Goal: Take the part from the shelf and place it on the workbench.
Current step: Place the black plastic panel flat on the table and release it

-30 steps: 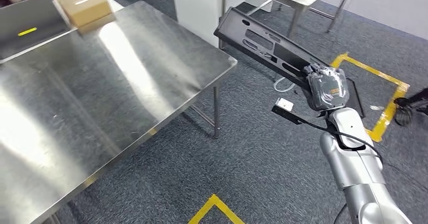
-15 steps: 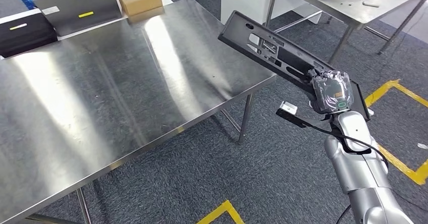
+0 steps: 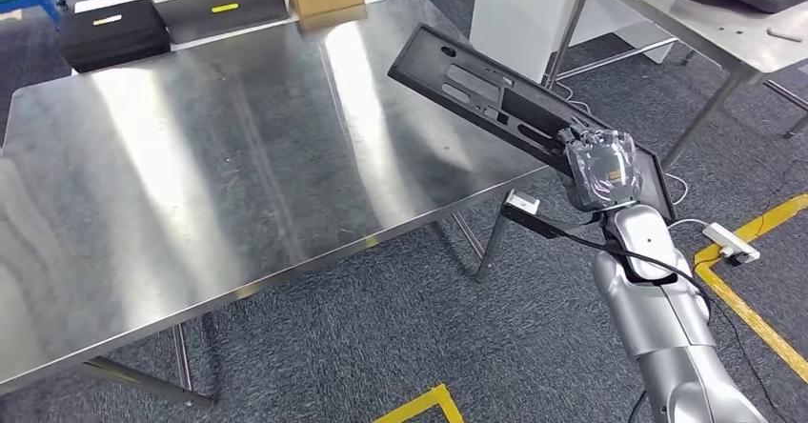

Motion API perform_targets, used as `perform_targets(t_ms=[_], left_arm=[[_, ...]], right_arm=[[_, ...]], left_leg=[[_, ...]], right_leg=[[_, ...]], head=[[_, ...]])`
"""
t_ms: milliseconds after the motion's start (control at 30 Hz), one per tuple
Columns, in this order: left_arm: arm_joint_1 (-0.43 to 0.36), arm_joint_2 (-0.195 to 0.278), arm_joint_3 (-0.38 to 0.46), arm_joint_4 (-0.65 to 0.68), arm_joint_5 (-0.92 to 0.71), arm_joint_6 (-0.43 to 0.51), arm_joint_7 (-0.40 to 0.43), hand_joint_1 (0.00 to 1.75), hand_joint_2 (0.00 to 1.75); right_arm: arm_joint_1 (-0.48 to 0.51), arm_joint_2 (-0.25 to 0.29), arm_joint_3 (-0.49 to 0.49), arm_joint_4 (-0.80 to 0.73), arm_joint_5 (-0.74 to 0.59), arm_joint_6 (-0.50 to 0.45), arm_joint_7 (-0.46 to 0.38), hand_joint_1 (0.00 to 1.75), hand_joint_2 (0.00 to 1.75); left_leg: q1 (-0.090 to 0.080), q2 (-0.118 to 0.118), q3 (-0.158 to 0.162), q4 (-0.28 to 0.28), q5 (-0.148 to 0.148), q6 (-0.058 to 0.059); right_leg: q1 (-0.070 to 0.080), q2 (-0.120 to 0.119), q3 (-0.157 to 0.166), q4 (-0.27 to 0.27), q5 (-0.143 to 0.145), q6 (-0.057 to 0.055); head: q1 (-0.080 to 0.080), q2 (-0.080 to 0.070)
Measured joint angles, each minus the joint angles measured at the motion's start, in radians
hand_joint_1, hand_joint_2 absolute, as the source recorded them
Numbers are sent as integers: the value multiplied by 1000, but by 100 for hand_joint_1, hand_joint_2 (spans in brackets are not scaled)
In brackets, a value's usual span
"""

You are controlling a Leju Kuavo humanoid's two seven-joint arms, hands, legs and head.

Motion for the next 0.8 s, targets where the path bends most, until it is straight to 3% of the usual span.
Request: perform_targets(t_ms=[67, 100, 167, 200, 267, 300, 333, 367, 433, 500, 567, 600, 667, 733, 800], left_arm=[[-1, 0, 4, 0, -4, 2, 3, 0, 175], [0, 0, 5, 0, -7, 3, 6, 0, 175], [-3, 0, 8, -1, -17, 4, 14, 0, 175], [-6, -1, 8, -1, -22, 4, 17, 0, 175], [-13, -2, 10, -1, -25, 5, 19, 0, 175], [-15, -3, 12, -1, -25, 6, 17, 0, 175], [-15, -4, 15, -1, -23, 8, 14, 0, 175], [-14, -5, 18, -1, -20, 10, 9, 0, 175], [-14, -7, 25, -1, -16, 14, 2, 0, 175], [-14, -9, 30, -1, -16, 16, -1, 0, 175], [-9, -9, 33, -1, -16, 17, -1, 0, 175], [-5, -8, 35, -1, -15, 17, -3, 0, 175], [-1, -6, 41, 0, -6, 21, -22, 0, 175], [-2, -6, 56, -1, 23, 38, -84, 0, 175], [-3, -8, 82, -1, 62, 71, -184, 0, 175]], right_arm=[[-27, 12, 6, 23, 3, 2, -1, 162, 175], [-43, 18, 9, 39, 3, 1, -3, 162, 175], [-77, 28, 16, 75, 4, -5, -9, 162, 175], [-95, 32, 20, 100, 7, -10, -13, 162, 175], [-124, 44, 32, 152, 17, -19, -18, 162, 175], [-137, 53, 39, 179, 23, -21, -21, 162, 175], [-149, 63, 47, 202, 29, -21, -23, 162, 175], [-161, 73, 55, 222, 33, -21, -24, 162, 175], [-189, 94, 69, 252, 36, -21, -26, 162, 175], [-210, 108, 78, 272, 37, -22, -27, 162, 175], [-224, 120, 85, 285, 37, -23, -27, 162, 175], [-231, 127, 88, 290, 37, -24, -28, 162, 175], [-243, 139, 94, 299, 39, -23, -35, 162, 175], [-257, 147, 105, 315, 45, -20, -49, 162, 175], [-270, 155, 123, 338, 51, -16, -65, 162, 175]], left_leg=[[-5, -26, 0, -7, 1, 13], [-6, -40, 4, -13, 4, 21], [-3, -63, 12, -25, 10, 37], [-2, -76, 13, -26, 11, 41], [-1, -107, 14, -26, 11, 46], [-2, -124, 15, -26, 10, 46], [-2, -140, 16, -25, 10, 46], [-2, -154, 17, -25, 11, 46], [-4, -183, 14, -21, 11, 42], [-3, -210, 9, -19, 11, 31], [1, -233, 7, -26, 14, 14], [3, -233, 6, -27, 14, 7], [0, -185, -12, 12, -11, -4], [2, -112, -68, 127, -69, -16], [9, -83, -125, 232, -103, -26]], right_leg=[[7, -21, 5, -6, -4, 10], [7, -13, 5, -2, -9, 15], [2, 36, -21, 57, -41, 13], [0, 68, -51, 118, -65, 8], [1, 97, -123, 246, -103, 3], [2, 103, -146, 277, -104, 6], [2, 107, -151, 270, -90, 12], [2, 112, -138, 226, -63, 19], [-2, 150, -85, 90, 0, 29], [0, 174, -50, 11, 31, 20], [6, 156, -40, 1, 33, -2], [5, 144, -35, -4, 35, -12], [-7, 121, -24, -16, 40, -30], [-4, 100, -18, -19, 38, -39], [0, 78, -15, -19, 35, -44]], head=[[2, 0], [3, 0], [5, 0], [7, 0], [8, 0], [8, 0], [9, 0], [8, 0], [8, 0], [6, 0], [6, 0], [6, 0], [2, 0], [-2, 0], [-2, 0]])
